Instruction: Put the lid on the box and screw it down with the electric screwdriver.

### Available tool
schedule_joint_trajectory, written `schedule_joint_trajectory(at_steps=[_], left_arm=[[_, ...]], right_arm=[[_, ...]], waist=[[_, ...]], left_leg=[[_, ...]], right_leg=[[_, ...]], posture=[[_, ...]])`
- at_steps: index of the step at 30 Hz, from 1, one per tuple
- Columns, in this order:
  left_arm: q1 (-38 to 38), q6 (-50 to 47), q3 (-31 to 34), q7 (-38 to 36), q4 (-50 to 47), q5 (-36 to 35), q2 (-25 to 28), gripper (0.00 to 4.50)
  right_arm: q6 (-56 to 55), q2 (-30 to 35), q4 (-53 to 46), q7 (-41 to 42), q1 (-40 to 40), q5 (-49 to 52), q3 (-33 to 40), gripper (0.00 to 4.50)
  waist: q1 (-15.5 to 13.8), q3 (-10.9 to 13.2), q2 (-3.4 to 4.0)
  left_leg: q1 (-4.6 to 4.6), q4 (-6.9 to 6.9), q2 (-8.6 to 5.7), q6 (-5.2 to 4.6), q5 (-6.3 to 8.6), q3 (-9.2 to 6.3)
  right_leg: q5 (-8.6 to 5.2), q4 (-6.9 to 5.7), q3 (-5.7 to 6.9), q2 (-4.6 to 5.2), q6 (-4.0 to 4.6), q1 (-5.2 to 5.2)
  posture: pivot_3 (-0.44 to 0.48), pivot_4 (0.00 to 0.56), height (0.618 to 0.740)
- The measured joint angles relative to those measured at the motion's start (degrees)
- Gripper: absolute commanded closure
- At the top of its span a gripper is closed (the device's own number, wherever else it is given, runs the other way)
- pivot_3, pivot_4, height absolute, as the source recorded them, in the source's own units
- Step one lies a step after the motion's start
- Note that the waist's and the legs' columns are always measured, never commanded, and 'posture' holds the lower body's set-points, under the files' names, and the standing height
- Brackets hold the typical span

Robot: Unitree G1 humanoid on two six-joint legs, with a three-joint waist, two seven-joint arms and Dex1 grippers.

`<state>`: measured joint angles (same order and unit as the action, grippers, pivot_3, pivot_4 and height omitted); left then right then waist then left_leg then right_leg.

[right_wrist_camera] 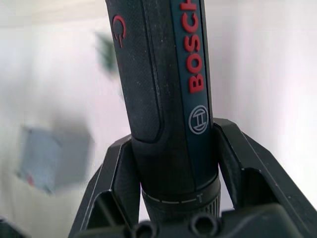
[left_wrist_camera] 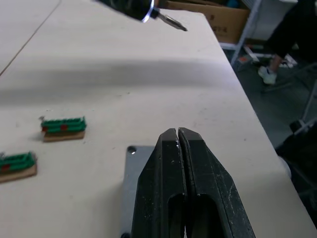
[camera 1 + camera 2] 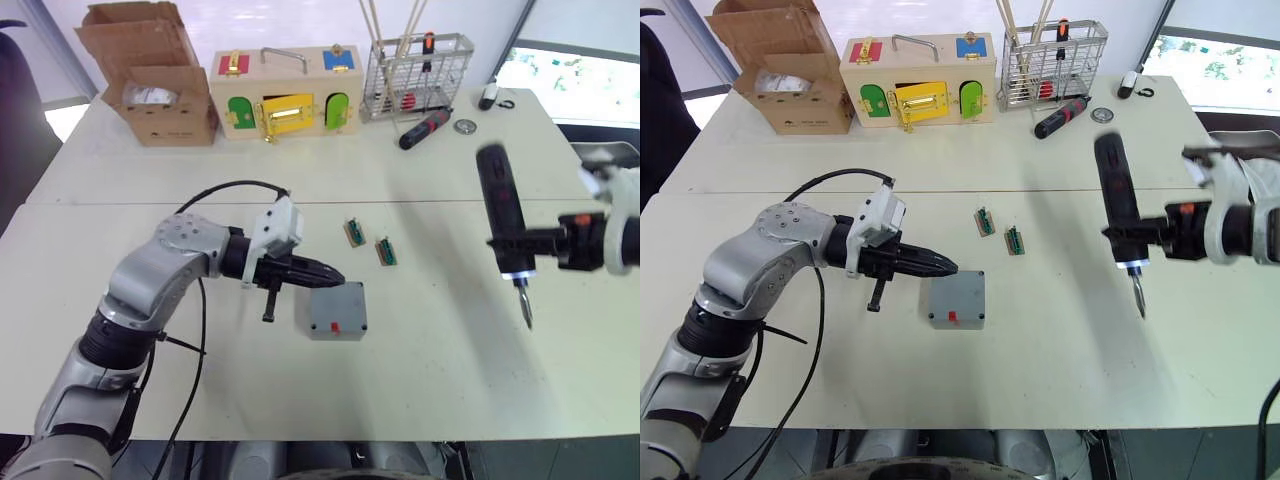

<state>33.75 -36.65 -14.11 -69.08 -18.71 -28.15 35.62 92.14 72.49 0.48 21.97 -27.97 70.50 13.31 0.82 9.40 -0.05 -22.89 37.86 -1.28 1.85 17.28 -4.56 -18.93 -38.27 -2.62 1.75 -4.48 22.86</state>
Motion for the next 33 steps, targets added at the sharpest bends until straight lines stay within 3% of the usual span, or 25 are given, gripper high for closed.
schedule_joint_trajectory(at_steps=[8,14,16,22,33], left_arm=[[-4.28,3.14,-3.61,2.58,-0.14,3.93,-0.34,4.5],[-7.53,1.79,-3.29,4.74,-3.67,3.82,0.68,4.5],[-8.66,1.4,-3.19,5.43,-3.96,3.77,0.73,4.5],[-8.89,1.58,-3.19,5.34,-2.59,3.95,1.67,4.5],[-6.37,3.72,-2.22,3.0,4.71,4.72,3.15,4.5]], right_arm=[[-3.76,-1.43,6.22,6.5,-2.11,-15.06,-15.24,2.58],[-2.22,-6.64,9.03,8.13,-5.98,-20.62,-16.54,2.58],[-1.73,-8.06,9.51,8.23,-6.78,-22.37,-16.18,1.63],[-2.07,-9.98,8.6,9.55,-7.04,-25.57,-15.03,0.1],[-11.79,-10.17,2.89,11.82,-3.62,-31.64,-12.29,0.03]], waist=[[-0.14,0.13,0.17],[-0.1,0.13,0.14],[-0.04,0.1,0.06],[-0.17,0.09,-0.01],[-0.17,0.11,0.01]], left_leg=[[0.0,0.16,0.02,-0.03,0.02,0.09],[-0.08,0.19,0.03,-0.03,0.02,0.07],[-0.03,0.22,0.05,-0.03,0.02,0.06],[0.27,0.28,0.02,-0.03,0.02,0.06],[0.32,0.25,0.01,-0.04,0.03,0.08]], right_leg=[[0.01,-0.14,-0.13,-0.06,-0.01,0.06],[0.02,-0.16,-0.11,-0.07,-0.03,0.12],[0.02,-0.18,-0.1,-0.09,-0.03,0.09],[0.09,-0.09,-0.1,-0.06,-0.11,-0.29],[0.1,-0.1,-0.11,-0.05,-0.13,-0.28]], posture=[[0.0,0.15,0.74],[0.0,0.15,0.74],[0.0,0.15,0.74],[0.0,0.15,0.74],[0.0,0.15,0.74]])
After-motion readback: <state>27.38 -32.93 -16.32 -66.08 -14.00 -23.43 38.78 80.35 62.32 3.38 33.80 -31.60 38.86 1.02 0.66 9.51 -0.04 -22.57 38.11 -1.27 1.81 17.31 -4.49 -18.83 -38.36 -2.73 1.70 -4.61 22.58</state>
